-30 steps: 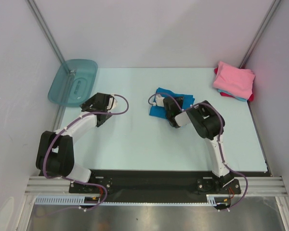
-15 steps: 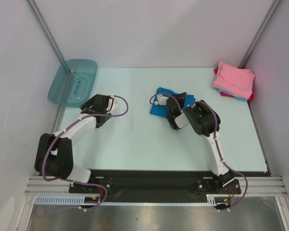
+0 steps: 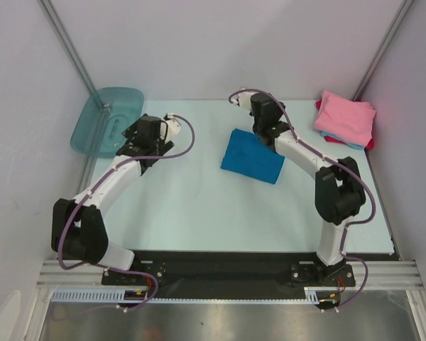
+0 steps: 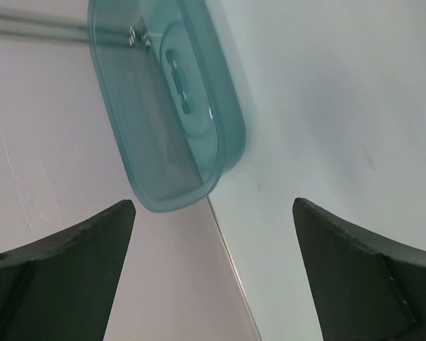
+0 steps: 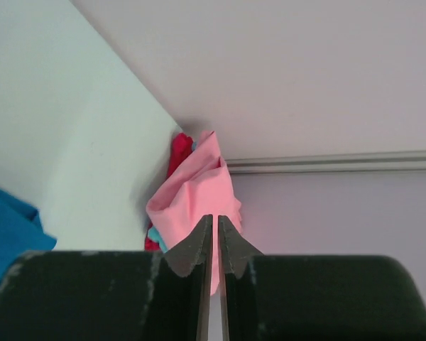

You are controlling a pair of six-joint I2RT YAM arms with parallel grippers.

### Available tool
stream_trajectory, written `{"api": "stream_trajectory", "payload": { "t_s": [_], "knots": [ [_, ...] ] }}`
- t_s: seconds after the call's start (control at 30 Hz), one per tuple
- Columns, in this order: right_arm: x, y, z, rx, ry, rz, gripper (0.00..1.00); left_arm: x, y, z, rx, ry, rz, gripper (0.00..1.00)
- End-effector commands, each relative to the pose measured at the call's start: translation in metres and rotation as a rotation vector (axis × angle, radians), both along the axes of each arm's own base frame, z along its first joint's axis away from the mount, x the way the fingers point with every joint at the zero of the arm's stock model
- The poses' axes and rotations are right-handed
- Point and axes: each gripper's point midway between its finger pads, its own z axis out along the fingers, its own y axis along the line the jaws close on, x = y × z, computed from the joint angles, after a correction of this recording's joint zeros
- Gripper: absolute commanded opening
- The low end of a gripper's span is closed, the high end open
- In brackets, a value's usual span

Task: Fold and stack the t-shirts
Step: Fold the tshirt

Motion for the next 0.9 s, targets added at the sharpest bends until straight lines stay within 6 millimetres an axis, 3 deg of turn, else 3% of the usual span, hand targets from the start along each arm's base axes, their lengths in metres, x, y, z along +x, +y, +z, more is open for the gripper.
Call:
{"api": "stream_trajectory", "payload": {
  "t_s": [0.0, 0.03, 0.1, 0.23, 0.27, 0.3, 0.33, 0.37, 0.4, 0.47, 0.57, 0.6, 0.63, 0.73, 0.87],
  "knots": [
    [-0.039, 0.009, -0.063, -0.057, 0.266, 0.079, 0.10, 0.005, -0.044, -0.017, -0.040, 0.077, -0.142, 1.00],
    [-0.049, 0.006, -0.078, -0.082, 0.309, 0.085, 0.07, 0.006, -0.052, -0.021, -0.037, 0.090, -0.172, 1.00],
    [-0.060, 0.011, -0.086, -0.091, 0.371, 0.122, 0.03, 0.012, -0.079, -0.022, -0.032, 0.093, -0.272, 1.00],
    [-0.070, 0.023, -0.092, -0.002, 0.478, 0.172, 0.00, 0.033, -0.129, -0.001, -0.049, 0.056, -0.477, 1.00],
    [-0.062, 0.033, -0.077, 0.048, 0.462, 0.191, 0.00, 0.044, -0.139, 0.018, -0.043, 0.016, -0.513, 1.00],
    [-0.059, 0.036, -0.088, 0.076, 0.497, 0.172, 0.00, 0.051, -0.151, 0.013, -0.038, 0.028, -0.542, 1.00],
    [-0.060, 0.035, -0.095, 0.079, 0.538, 0.153, 0.00, 0.061, -0.162, 0.031, -0.043, -0.012, -0.575, 1.00],
    [-0.048, 0.040, -0.079, 0.112, 0.508, 0.151, 0.00, 0.066, -0.170, 0.034, -0.048, -0.015, -0.597, 1.00],
    [-0.044, 0.040, -0.093, 0.124, 0.538, 0.130, 0.00, 0.071, -0.179, 0.028, -0.051, -0.003, -0.616, 1.00],
    [-0.028, 0.039, -0.086, 0.156, 0.506, 0.117, 0.00, 0.078, -0.198, 0.040, -0.089, -0.027, -0.686, 1.00],
    [-0.014, 0.031, -0.110, 0.207, 0.537, 0.080, 0.00, 0.081, -0.222, 0.037, -0.109, -0.021, -0.773, 1.00],
    [-0.009, 0.031, -0.108, 0.234, 0.533, 0.076, 0.00, 0.080, -0.231, 0.035, -0.115, -0.017, -0.796, 1.00],
    [-0.008, 0.029, -0.124, 0.243, 0.569, 0.063, 0.00, 0.079, -0.236, 0.034, -0.128, -0.015, -0.807, 1.00],
    [-0.008, 0.025, -0.144, 0.300, 0.623, 0.050, 0.00, 0.072, -0.247, 0.024, -0.155, 0.015, -0.843, 1.00],
    [-0.016, 0.028, -0.163, 0.365, 0.705, 0.059, 0.00, 0.083, -0.235, 0.020, -0.183, -0.017, -0.708, 1.00]
  ]
}}
